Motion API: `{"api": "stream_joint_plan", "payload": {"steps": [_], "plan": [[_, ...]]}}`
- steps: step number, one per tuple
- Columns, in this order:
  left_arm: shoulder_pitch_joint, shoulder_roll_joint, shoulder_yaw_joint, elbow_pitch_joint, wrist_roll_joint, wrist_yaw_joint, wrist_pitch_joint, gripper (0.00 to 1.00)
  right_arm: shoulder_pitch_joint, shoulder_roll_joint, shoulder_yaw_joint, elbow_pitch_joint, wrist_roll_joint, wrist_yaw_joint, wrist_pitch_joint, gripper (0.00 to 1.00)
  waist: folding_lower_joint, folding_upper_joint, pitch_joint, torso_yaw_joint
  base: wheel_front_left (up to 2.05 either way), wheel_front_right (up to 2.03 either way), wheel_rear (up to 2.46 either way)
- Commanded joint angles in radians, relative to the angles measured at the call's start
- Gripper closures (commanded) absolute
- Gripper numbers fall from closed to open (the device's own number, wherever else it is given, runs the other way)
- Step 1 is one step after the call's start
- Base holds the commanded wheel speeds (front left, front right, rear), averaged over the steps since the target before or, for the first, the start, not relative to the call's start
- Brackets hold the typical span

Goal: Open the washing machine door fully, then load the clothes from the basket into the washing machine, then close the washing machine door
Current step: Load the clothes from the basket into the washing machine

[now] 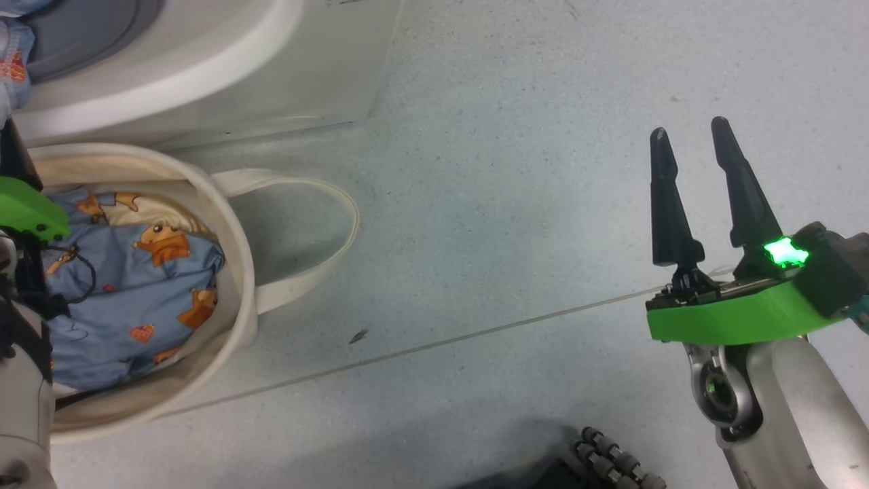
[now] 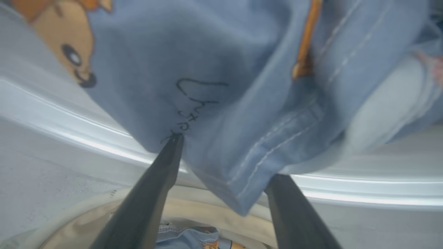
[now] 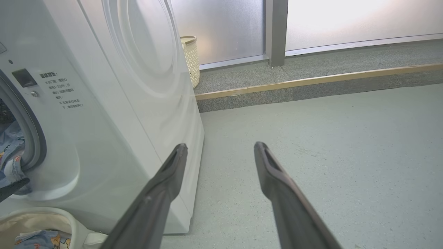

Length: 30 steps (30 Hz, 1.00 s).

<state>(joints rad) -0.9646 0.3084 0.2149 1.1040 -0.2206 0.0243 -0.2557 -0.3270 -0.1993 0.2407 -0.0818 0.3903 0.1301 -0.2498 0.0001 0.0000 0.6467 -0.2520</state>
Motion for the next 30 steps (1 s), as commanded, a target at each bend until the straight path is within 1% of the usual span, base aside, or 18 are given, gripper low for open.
{"api": "stream_joint_plan", "payload": {"steps": [1, 2, 3, 8, 10, 15, 20, 22, 30], "plan": [[0.011, 0.053, 0.027, -0.039, 0.009, 0.011, -0.006, 0.17, 0.01, -0.004, 0.009, -0.035, -0.005, 0.001, -0.012, 0.0, -0.0001, 0.0, -0.002, 0.004, 0.0, 0.0, 0.0], [0.016, 0.053, 0.035, -0.058, 0.01, 0.018, -0.006, 0.86, 0.009, -0.003, 0.009, -0.034, -0.005, 0.001, -0.012, 0.0, -0.0001, 0.0, -0.003, 0.007, 0.0, 0.0, 0.0], [0.025, 0.05, 0.042, -0.076, 0.011, 0.021, -0.006, 1.0, 0.009, -0.003, 0.009, -0.033, -0.005, 0.001, -0.012, 0.0, -0.0001, 0.0, -0.006, 0.01, 0.0, 0.0, 0.0], [0.064, 0.027, 0.052, -0.112, 0.021, -0.006, -0.006, 1.0, 0.007, -0.003, 0.015, -0.026, -0.001, 0.001, -0.012, 0.0, -0.0001, 0.0, -0.028, 0.031, 0.0, 0.0, 0.0], [0.082, 0.017, 0.055, -0.146, 0.029, -0.018, -0.006, 1.0, 0.007, -0.003, 0.017, -0.023, 0.001, 0.001, -0.012, 0.0, -0.0001, 0.0, -0.04, 0.041, 0.0, 0.0, 0.0], [0.136, -0.014, 0.052, -0.242, 0.052, -0.065, -0.006, 1.0, 0.013, 0.005, 0.024, -0.009, 0.008, 0.001, -0.012, 0.0, -0.0001, 0.0, -0.078, 0.06, 0.0, 0.0, 0.0], [0.148, -0.028, 0.052, -0.34, 0.074, -0.085, -0.006, 1.0, 0.02, 0.011, 0.032, 0.004, 0.014, 0.001, -0.012, 0.0, -0.0001, 0.0, -0.099, 0.069, 0.0, 0.0, 0.0], [0.132, -0.024, 0.047, -0.338, 0.086, -0.086, -0.006, 1.0, 0.019, 0.01, 0.038, 0.007, 0.015, 0.001, -0.012, 0.0, -0.0001, 0.0, -0.098, 0.065, 0.0, 0.0, 0.0], [-0.043, 0.019, 0.024, -0.212, 0.111, -0.088, -0.006, 1.0, 0.022, 0.007, 0.02, -0.008, 0.011, 0.001, -0.012, 0.0, -0.0001, 0.0, -0.046, 0.018, 0.0, 0.0, 0.0]]}}
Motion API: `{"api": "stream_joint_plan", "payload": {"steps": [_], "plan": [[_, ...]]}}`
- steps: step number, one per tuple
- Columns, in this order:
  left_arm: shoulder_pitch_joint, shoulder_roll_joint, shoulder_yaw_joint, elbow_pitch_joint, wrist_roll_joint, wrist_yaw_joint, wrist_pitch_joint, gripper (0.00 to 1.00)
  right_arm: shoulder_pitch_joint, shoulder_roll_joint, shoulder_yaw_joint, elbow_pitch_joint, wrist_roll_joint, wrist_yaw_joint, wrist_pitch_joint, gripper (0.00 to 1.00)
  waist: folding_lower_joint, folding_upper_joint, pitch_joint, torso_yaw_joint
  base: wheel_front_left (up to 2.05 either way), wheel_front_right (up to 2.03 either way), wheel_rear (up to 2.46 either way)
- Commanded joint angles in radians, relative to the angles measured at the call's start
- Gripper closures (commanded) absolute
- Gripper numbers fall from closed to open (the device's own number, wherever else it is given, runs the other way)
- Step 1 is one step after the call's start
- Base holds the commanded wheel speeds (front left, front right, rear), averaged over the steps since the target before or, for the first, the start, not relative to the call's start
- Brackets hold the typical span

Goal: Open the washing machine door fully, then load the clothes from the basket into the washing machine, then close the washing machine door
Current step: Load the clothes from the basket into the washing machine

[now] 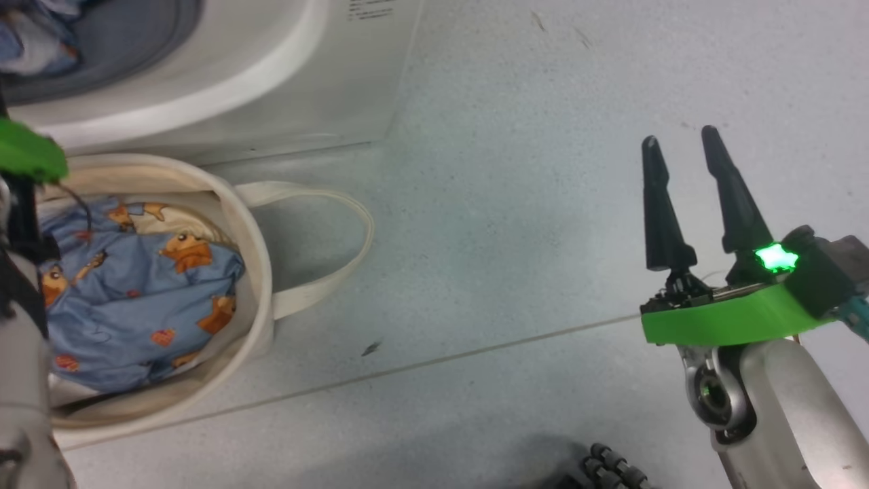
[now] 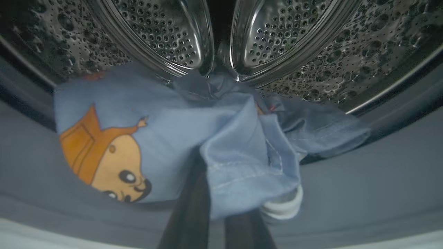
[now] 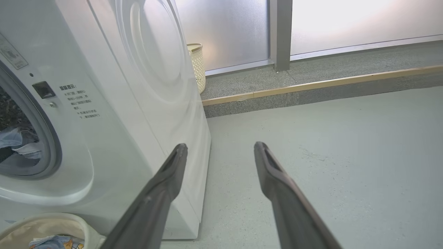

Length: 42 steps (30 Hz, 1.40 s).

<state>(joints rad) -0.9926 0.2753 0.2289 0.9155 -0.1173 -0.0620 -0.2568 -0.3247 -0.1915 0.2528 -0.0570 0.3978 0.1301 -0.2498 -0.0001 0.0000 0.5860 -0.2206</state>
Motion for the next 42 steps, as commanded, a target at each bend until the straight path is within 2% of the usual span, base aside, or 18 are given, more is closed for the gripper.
{"api": "stream_joint_plan", "payload": {"steps": [1, 9, 15, 16, 17, 18, 19, 28, 32, 38, 42], "plan": [[-0.038, 0.057, 0.006, -0.011, 0.011, 0.0, -0.005, 1.0, 0.022, -0.001, 0.004, -0.035, 0.002, 0.001, -0.012, 0.0, 0.0001, 0.0, 0.023, -0.019, 0.0, 0.0, 0.0], [-0.2, 0.098, -0.036, 0.103, 0.049, 0.014, -0.005, 1.0, 0.025, -0.004, -0.007, -0.053, -0.008, 0.001, -0.012, 0.0, 0.0001, 0.0, 0.082, -0.058, 0.0, 0.0, 0.0], [-0.278, 0.102, -0.044, 0.06, 0.052, 0.024, -0.005, 1.0, 0.027, -0.01, -0.027, -0.066, -0.015, 0.001, -0.012, 0.0, 0.0001, 0.0, 0.108, -0.072, 0.0, 0.0, 0.0], [-0.281, 0.1, -0.045, 0.061, 0.052, 0.024, -0.005, 0.93, 0.028, -0.012, -0.028, -0.066, -0.015, 0.001, -0.012, 0.0, 0.0001, 0.0, 0.11, -0.073, 0.0, 0.0, 0.0], [-0.285, 0.099, -0.044, 0.063, 0.05, 0.025, -0.005, 0.72, 0.029, -0.013, -0.029, -0.066, -0.015, 0.001, -0.012, 0.0, 0.0001, 0.0, 0.11, -0.073, 0.0, 0.0, 0.0], [-0.288, 0.098, -0.04, 0.068, 0.045, 0.026, -0.005, 0.18, 0.029, -0.014, -0.03, -0.065, -0.015, 0.001, -0.012, 0.0, 0.0001, 0.0, 0.109, -0.074, 0.0, 0.0, 0.0], [-0.29, 0.095, -0.034, 0.08, 0.038, 0.026, -0.005, 0.0, 0.029, -0.014, -0.03, -0.063, -0.016, 0.001, -0.012, 0.0, 0.0001, 0.0, 0.108, -0.074, 0.0, 0.0, 0.0], [-0.29, 0.064, -0.031, 0.326, 0.006, 0.022, 0.003, 0.0, 0.03, -0.013, -0.035, -0.046, -0.007, 0.001, -0.012, 0.0, 0.0001, 0.0, 0.043, -0.045, 0.0, 0.0, 0.0], [-0.242, 0.039, -0.02, 0.354, -0.02, 0.006, 0.005, 0.0, 0.028, -0.013, -0.024, -0.028, 0.0, 0.001, -0.012, 0.0, 0.0001, 0.0, -0.009, -0.021, 0.0, 0.0, 0.0], [-0.129, 0.01, -0.011, 0.339, -0.049, -0.028, -0.004, 0.0, 0.031, -0.012, -0.001, 0.007, 0.016, 0.001, -0.012, 0.0, 0.0001, 0.0, -0.1, 0.015, 0.0, 0.0, 0.0], [-0.008, -0.014, -0.017, 0.165, -0.047, -0.05, -0.004, 0.0, 0.039, -0.011, 0.008, 0.025, 0.025, 0.001, -0.012, 0.0, 0.0001, 0.0, -0.154, 0.043, 0.0, 0.0, 0.0]]}}
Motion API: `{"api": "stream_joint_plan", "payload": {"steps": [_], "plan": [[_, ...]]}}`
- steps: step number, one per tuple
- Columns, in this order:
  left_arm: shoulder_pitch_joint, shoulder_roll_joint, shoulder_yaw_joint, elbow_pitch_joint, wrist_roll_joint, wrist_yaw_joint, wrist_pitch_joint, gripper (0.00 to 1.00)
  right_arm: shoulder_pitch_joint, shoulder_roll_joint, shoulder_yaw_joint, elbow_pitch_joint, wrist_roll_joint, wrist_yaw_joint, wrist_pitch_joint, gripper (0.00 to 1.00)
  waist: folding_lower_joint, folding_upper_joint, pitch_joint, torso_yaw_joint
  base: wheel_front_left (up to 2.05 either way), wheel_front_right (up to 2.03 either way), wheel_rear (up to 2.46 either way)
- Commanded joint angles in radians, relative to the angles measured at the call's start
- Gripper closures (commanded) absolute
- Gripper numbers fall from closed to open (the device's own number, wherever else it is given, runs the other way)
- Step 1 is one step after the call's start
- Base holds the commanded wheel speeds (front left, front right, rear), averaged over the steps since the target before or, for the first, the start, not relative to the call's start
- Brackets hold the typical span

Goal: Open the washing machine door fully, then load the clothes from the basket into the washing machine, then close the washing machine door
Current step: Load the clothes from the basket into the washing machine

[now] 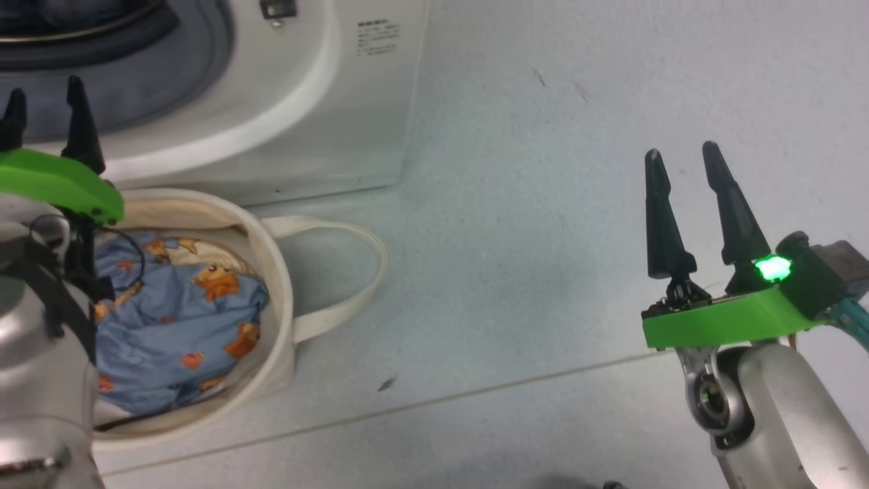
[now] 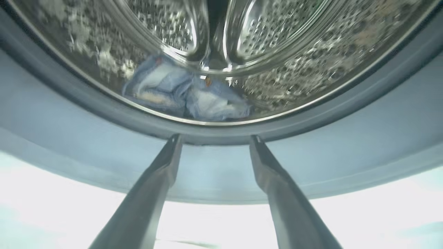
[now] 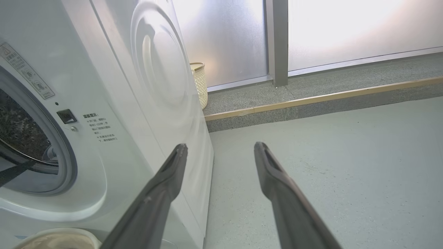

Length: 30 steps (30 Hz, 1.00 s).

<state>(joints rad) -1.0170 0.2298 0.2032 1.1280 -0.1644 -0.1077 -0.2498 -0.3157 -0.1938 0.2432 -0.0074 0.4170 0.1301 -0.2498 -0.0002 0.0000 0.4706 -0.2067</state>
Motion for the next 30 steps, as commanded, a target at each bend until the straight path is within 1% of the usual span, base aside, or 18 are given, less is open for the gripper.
{"api": "stream_joint_plan", "payload": {"steps": [1, 7, 8, 11, 15, 18, 21, 23, 27, 30], "plan": [[0.051, 0.022, 0.008, -0.103, -0.001, -0.009, -0.012, 0.0, 0.033, -0.009, 0.018, -0.02, 0.009, 0.001, -0.012, 0.0, 0.0002, 0.0, -0.051, 0.037, 0.0, 0.0, 0.0], [0.269, -0.029, -0.002, -0.363, -0.019, -0.022, -0.012, 0.0, 0.045, -0.018, 0.029, -0.011, 0.016, 0.001, -0.012, 0.0, 0.0002, 0.0, -0.13, 0.077, 0.0, 0.0, 0.0], [0.269, -0.029, -0.002, -0.363, -0.019, -0.022, -0.012, 0.0, 0.045, -0.018, 0.029, -0.011, 0.016, 0.001, -0.012, 0.0, 0.0002, 0.0, -0.13, 0.077, 0.0, 0.0, 0.0], [0.369, -0.055, -0.013, -0.477, -0.069, -0.022, -0.012, 0.0, 0.056, -0.03, 0.038, -0.005, 0.016, 0.001, -0.012, 0.0, 0.0002, 0.0, -0.169, 0.095, 0.0, 0.0, 0.0], [0.501, -0.06, -0.049, -0.605, -0.127, -0.023, -0.012, 0.0, 0.073, -0.048, 0.055, 0.001, 0.02, 0.001, -0.012, 0.0, 0.0002, 0.0, -0.222, 0.12, 0.0, 0.0, 0.0], [0.585, -0.051, -0.087, -0.686, -0.135, -0.023, -0.012, 0.0, 0.089, -0.064, 0.068, 0.003, 0.019, 0.001, -0.012, 0.0, 0.0002, 0.0, -0.26, 0.136, 0.0, 0.0, 0.0], [0.654, -0.054, -0.075, -0.737, -0.118, -0.023, -0.012, 0.0, 0.107, -0.077, 0.068, 0.013, 0.022, 0.001, -0.012, 0.0, 0.0002, 0.0, -0.293, 0.151, 0.0, 0.0, 0.0], [0.687, -0.061, -0.064, -0.742, -0.107, -0.023, -0.012, 0.0, 0.117, -0.084, 0.065, 0.027, 0.015, 0.001, -0.012, 0.0, 0.0002, 0.0, -0.311, 0.158, 0.0, 0.0, 0.0], [0.721, -0.075, -0.025, -0.768, -0.08, -0.023, -0.012, 0.0, 0.125, -0.095, 0.056, 0.048, 0.001, 0.001, -0.012, 0.0, 0.0002, 0.0, -0.333, 0.173, 0.0, 0.0, 0.0], [0.734, -0.085, -0.019, -0.791, -0.062, -0.023, -0.012, 0.0, 0.118, -0.103, 0.049, 0.073, -0.007, 0.001, -0.012, 0.0, 0.0002, 0.0, -0.338, 0.182, 0.0, 0.0, 0.0]]}}
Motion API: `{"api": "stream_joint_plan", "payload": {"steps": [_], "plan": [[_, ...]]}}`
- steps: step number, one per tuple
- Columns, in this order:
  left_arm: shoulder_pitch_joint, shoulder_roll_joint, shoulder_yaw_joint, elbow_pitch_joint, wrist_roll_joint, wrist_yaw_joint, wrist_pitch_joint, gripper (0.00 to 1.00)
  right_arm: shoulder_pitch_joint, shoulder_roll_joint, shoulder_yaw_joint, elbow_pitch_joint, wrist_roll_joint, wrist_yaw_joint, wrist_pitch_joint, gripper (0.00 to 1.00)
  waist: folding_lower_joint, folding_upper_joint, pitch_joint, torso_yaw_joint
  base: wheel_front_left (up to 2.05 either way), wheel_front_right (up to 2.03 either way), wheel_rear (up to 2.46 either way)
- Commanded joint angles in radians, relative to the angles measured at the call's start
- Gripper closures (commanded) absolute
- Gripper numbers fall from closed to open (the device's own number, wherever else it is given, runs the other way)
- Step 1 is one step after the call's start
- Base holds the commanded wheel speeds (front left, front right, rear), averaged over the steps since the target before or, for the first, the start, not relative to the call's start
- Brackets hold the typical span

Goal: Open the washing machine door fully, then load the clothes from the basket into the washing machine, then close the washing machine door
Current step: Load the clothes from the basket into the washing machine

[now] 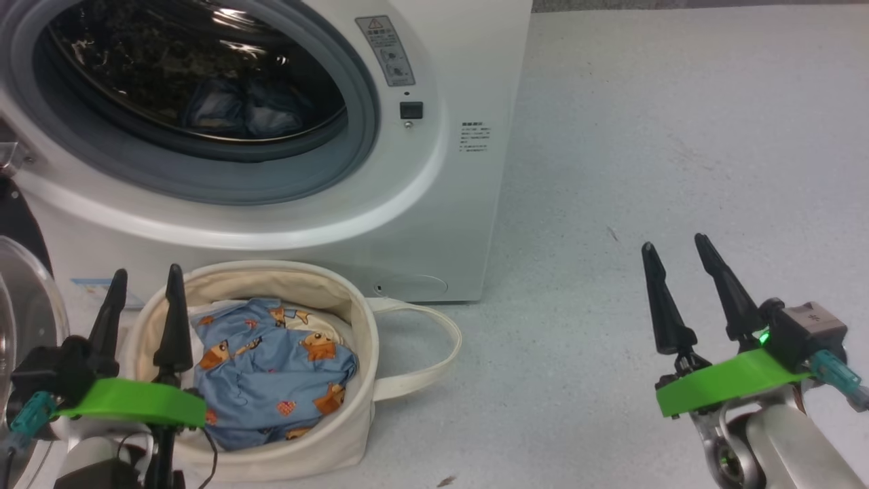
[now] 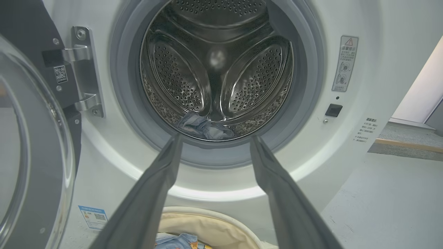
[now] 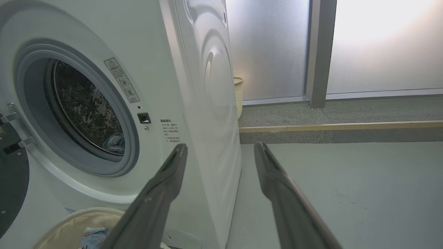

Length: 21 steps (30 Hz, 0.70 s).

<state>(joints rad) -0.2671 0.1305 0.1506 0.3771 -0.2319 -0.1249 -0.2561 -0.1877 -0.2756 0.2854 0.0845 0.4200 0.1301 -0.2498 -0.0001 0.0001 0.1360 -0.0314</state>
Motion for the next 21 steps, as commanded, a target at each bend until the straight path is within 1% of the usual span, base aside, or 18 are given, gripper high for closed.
{"api": "stream_joint_plan", "payload": {"steps": [1, 8, 15, 21], "plan": [[-0.013, 0.012, 0.034, -0.042, 0.008, -0.006, -0.006, 0.0, -0.013, -0.021, 0.002, -0.014, -0.011, 0.001, -0.012, 0.0, 0.0001, -0.0001, -0.004, 0.009, 0.0, 0.0, 0.0], [-0.003, 0.0, 0.048, -0.042, 0.009, -0.006, -0.006, 0.0, -0.01, -0.005, -0.046, 0.002, -0.016, 0.001, -0.012, 0.0, 0.0001, -0.0001, -0.006, 0.008, 0.0, 0.0, 0.0], [0.005, -0.009, 0.062, -0.034, 0.002, -0.006, -0.006, 0.0, -0.013, 0.012, -0.037, 0.0, -0.007, 0.001, -0.012, 0.0, 0.0001, -0.0001, -0.001, -0.012, 0.0, 0.0, 0.0], [-0.007, -0.011, 0.061, 0.052, -0.009, -0.006, -0.006, 0.0, -0.026, 0.023, -0.01, -0.01, 0.004, 0.001, -0.012, 0.0, 0.0001, -0.0001, 0.028, -0.031, 0.0, 0.0, 0.0]]}}
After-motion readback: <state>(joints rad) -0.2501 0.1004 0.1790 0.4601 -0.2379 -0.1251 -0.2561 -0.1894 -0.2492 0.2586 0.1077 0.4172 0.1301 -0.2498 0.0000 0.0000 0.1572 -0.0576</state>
